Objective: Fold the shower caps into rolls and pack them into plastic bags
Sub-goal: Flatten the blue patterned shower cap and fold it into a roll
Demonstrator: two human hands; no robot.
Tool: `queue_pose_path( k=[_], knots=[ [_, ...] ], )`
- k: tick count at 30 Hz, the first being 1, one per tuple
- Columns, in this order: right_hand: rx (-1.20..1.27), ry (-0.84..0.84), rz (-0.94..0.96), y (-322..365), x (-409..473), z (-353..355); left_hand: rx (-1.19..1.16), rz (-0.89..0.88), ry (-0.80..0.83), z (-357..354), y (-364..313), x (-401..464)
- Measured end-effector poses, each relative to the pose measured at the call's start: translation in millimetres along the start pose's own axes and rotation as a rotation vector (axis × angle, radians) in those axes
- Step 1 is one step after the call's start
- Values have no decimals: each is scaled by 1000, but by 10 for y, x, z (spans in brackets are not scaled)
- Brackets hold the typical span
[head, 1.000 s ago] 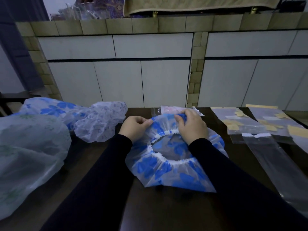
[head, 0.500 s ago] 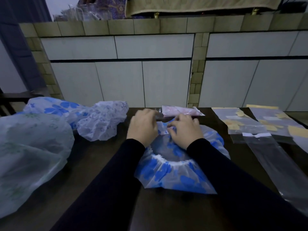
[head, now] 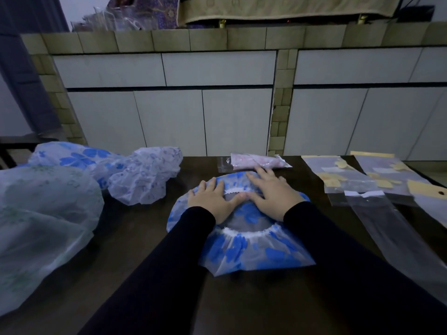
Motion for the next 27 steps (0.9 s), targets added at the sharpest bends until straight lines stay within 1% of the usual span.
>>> queue_pose_path(
  k=[2,4,6,7,8,9,11,13,16,18,20,22,23,25,27],
  knots=[
    [-5,-34,-52,0,-35,20,31,68,-46,70,67,-52],
    [-43,29,-138,-16,-52,-115,73,106,-150,237,60,-106],
    [-104,113,-168,-16,-68,-271,107,36,-257,395,-74,-142],
    [-111,143,-161,-14,-67,-313,94,-28,-262,403,-158,-137],
    [-105,165,-153,-19,-65,-328,60,-76,-220,346,-215,-131],
    [-97,174,-147,-35,-61,-329,15,-84,-142,244,-228,-132],
    [-94,177,-143,-92,-53,-317,-56,-16,-1,55,-129,-158],
    [-68,174,-139,-157,-60,-281,-77,28,41,0,-15,-168],
    [30,181,-100,-172,-111,-195,-77,2,5,42,23,-166],
    [120,162,-63,-110,-184,-103,-173,-42,-100,114,28,-159],
    [152,69,-21,10,-283,32,-248,-59,-210,233,9,-214],
    [150,-13,-27,120,-378,138,-196,-53,-277,360,-38,-310],
    [137,-18,-57,143,-420,143,-161,-61,-300,421,-80,-368],
    [86,52,-149,119,-502,28,-109,-105,-320,497,-163,-485],
    [-16,143,-190,77,-597,-170,-64,-151,-259,461,-180,-601]
  ],
)
Point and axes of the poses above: each hand's wrist, its own x-axis towards the middle knuckle, its own z-axis out of the back of the hand, y = z × x, the point moved 9 cm from there along x, towards the middle knuckle, and after that the axes turned 15 degrees about -z, right-handed, at the moved point
